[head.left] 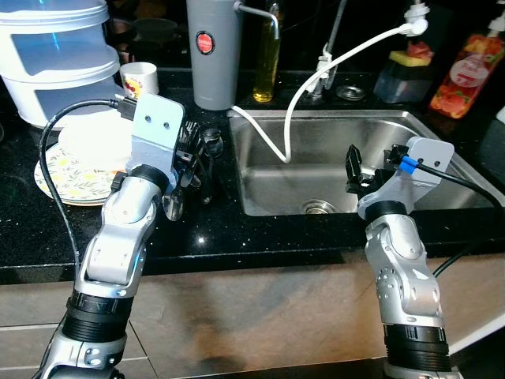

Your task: Kitchen organization

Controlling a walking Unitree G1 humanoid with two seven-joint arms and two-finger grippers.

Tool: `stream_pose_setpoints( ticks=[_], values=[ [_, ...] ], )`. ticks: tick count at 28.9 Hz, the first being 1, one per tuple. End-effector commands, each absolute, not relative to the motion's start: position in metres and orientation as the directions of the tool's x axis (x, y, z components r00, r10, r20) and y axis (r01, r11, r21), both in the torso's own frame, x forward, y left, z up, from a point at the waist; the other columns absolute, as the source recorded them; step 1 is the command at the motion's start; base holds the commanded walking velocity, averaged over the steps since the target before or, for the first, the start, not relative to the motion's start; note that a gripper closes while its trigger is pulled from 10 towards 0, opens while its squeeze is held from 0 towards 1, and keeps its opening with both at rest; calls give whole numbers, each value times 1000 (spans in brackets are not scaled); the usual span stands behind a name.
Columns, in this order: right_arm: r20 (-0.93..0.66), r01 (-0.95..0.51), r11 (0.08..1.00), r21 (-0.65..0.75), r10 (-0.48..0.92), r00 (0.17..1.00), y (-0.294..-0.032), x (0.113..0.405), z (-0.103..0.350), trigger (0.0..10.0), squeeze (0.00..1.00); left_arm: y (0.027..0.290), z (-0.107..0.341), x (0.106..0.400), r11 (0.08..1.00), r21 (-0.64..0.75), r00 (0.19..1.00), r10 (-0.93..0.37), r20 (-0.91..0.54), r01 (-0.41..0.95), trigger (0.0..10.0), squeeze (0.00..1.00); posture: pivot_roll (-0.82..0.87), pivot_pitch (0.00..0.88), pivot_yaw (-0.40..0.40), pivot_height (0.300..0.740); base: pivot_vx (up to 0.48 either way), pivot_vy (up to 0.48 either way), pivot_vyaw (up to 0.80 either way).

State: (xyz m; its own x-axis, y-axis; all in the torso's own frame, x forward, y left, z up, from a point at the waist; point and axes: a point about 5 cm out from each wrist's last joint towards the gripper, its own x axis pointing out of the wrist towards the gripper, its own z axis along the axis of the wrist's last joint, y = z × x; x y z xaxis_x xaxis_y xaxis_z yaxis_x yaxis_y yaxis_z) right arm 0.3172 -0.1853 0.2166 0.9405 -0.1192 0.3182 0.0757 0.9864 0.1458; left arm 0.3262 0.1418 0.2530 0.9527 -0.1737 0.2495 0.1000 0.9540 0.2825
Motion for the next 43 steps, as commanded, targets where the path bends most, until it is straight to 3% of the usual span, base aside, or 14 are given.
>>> stream_pose_setpoints(
  ticks=[1, 16, 26, 38, 43],
  values=[
    [309, 83, 985, 151, -126, 943, -187, 316, 214, 10000, 0, 140, 251, 325, 952, 286, 951, -182, 249, 107, 10000, 0, 52, 41, -50, 740, 0, 0, 0],
    [333, 88, 989, 117, -122, 935, -189, 315, 220, 10000, 0, 140, 253, 320, 945, 298, 943, -216, 251, 137, 10000, 0, 58, 43, -48, 740, 0, 0, 0],
    [384, 53, 996, 65, -74, 920, -186, 314, 234, 10000, 0, 153, 247, 313, 919, 331, 963, -255, 87, 214, 10000, 0, 57, 44, -46, 740, 0, 0, 0],
    [364, 37, 995, 96, -70, 929, -181, 316, 229, 10000, 0, 145, 249, 319, 947, 293, 967, -188, 171, 133, 10000, 0, 69, 40, -49, 740, 0, 0, 0],
    [359, 37, 995, 97, -70, 931, -181, 316, 228, 10000, 0, 146, 249, 321, 953, 280, 969, -173, 176, 119, 10000, 0, 67, 40, -48, 740, 156, -377, 0]
  ],
)
